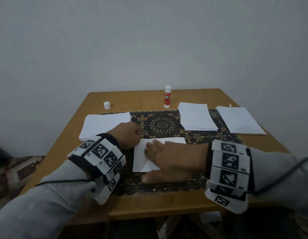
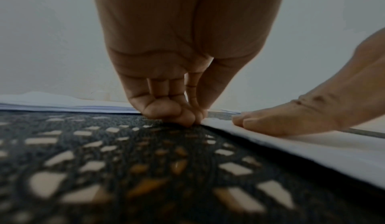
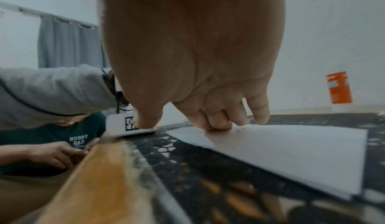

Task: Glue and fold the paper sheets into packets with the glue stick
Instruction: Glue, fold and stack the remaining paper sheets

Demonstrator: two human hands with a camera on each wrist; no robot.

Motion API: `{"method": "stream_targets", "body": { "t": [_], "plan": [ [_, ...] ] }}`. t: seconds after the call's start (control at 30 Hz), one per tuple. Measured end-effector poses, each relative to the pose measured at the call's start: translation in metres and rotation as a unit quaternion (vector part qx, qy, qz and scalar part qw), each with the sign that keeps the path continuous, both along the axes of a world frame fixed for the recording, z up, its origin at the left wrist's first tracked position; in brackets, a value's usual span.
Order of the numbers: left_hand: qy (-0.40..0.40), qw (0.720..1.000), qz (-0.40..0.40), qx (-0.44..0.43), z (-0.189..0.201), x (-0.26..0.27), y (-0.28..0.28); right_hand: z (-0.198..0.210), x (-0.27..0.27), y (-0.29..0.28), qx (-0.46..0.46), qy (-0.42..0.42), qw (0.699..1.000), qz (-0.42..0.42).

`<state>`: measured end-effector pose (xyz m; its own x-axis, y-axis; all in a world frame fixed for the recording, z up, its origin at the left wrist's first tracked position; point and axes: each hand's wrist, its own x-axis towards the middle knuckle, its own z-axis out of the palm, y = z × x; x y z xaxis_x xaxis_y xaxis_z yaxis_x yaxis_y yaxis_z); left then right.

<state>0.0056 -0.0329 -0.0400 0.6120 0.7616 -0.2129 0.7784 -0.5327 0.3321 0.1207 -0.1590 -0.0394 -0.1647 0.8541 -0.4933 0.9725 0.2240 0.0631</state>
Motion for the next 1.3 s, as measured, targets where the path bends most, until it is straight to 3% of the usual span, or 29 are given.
{"method": "stream_targets", "body": {
  "t": [0.23,0.4,0.67,0.93,1.1,1.3],
  "plan": [
    [-0.029,0.999,0.025,-0.028,0.003,-0.001,0.000,0.000,0.004,0.015,0.022,0.020,0.999,-0.024],
    [-0.036,0.998,0.036,-0.032,0.005,-0.002,0.002,0.001,-0.007,0.011,0.012,0.047,0.999,0.005],
    [-0.003,1.000,0.018,0.000,0.000,-0.003,0.006,-0.006,-0.002,0.013,0.046,0.019,0.999,0.012],
    [0.017,1.000,-0.005,0.012,-0.003,-0.003,0.009,0.000,0.002,0.006,0.010,0.022,0.999,-0.027],
    [0.011,1.000,-0.001,0.020,-0.006,-0.003,0.010,0.002,-0.006,-0.024,-0.036,0.056,0.997,0.029],
    [0.011,1.000,0.005,0.016,-0.005,-0.001,0.010,0.004,-0.006,-0.019,-0.004,0.055,0.997,-0.051]
  ]
}}
